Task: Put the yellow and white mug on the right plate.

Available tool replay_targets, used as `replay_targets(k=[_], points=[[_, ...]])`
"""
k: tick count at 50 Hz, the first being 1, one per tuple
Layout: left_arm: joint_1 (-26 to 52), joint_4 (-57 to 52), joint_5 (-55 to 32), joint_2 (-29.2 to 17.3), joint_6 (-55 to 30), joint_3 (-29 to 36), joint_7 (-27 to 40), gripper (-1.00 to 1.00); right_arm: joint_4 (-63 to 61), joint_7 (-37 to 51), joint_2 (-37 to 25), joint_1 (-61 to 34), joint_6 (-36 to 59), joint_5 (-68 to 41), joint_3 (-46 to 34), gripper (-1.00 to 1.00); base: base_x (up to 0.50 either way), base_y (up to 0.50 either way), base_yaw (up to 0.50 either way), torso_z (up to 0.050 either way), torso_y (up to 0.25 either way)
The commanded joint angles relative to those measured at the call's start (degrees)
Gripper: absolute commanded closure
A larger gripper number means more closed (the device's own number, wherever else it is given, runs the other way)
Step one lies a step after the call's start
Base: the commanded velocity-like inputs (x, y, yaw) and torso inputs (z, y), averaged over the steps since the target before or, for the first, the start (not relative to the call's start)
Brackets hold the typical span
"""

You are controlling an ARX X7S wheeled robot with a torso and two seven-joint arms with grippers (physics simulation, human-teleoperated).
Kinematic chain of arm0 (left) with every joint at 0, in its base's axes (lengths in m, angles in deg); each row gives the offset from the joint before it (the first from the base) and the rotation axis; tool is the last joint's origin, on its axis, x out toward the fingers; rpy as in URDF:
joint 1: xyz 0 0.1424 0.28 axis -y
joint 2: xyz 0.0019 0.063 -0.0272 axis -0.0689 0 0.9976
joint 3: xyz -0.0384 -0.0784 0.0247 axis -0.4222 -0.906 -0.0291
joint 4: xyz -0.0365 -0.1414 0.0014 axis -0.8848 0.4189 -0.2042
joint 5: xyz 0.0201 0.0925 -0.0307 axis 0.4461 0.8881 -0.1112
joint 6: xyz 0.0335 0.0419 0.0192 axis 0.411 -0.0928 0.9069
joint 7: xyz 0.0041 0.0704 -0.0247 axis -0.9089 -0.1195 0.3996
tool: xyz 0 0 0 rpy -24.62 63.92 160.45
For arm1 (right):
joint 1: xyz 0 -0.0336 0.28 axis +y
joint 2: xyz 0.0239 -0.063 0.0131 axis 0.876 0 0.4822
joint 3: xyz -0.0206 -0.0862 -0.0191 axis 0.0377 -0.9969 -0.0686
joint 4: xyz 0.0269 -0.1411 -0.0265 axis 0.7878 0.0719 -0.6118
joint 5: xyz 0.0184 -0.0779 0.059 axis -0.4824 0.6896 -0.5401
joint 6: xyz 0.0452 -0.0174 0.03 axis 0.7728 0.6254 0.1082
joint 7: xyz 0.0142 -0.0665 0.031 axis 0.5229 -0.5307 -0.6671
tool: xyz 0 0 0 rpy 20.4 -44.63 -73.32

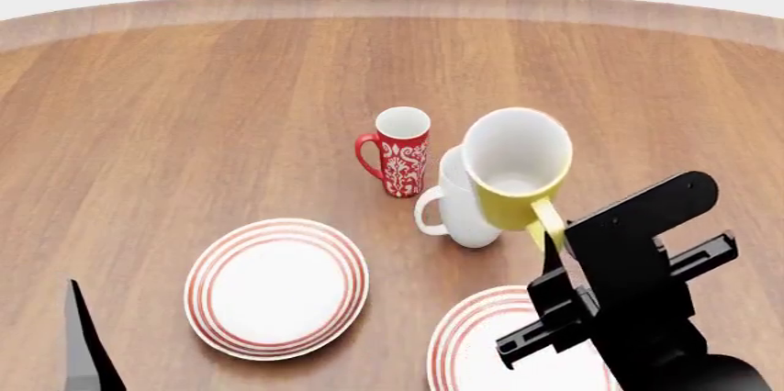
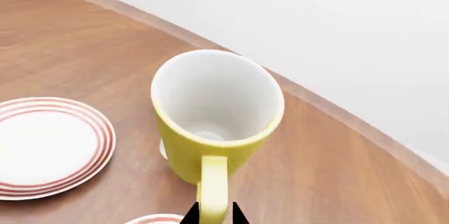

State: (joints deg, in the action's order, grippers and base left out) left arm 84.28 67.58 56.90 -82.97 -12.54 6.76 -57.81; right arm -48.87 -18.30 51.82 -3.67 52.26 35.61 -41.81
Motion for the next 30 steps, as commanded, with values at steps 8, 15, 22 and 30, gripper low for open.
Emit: replay_targets(k=[8,15,22,30], points=[[0.1,0.1,0.2,1.0,-0.1,-0.8,-1.3,-1.0,0.9,-10.9,-5.9,-7.4,5.2,0.0,-1.5,1.0,0.0,0.0,0.0,0.0,0.0],[0.1,0.0,0.2,0.9,-0.5,-0.6,-1.2,-1.0,1.5,-16.0,-7.5,-9.0,6.7,-2.6,-2.1,1.0,0.0,0.0,0.0,0.0,0.0],[0.0,-0.1,0.2,0.8,-0.7,-0.4,-1.1,-1.0,6.1,-16.2,-6.5,-10.6,5.6,-2.3,-1.7,1.0,0.0,0.0,0.0,0.0,0.0],[0.1,0.3,0.3,0.7,-0.7,-0.1,-1.0,-1.0,7.7,-16.2,-5.6,-9.6,4.7,-2.8,-1.5,1.0,0.0,0.0,0.0,0.0,0.001]])
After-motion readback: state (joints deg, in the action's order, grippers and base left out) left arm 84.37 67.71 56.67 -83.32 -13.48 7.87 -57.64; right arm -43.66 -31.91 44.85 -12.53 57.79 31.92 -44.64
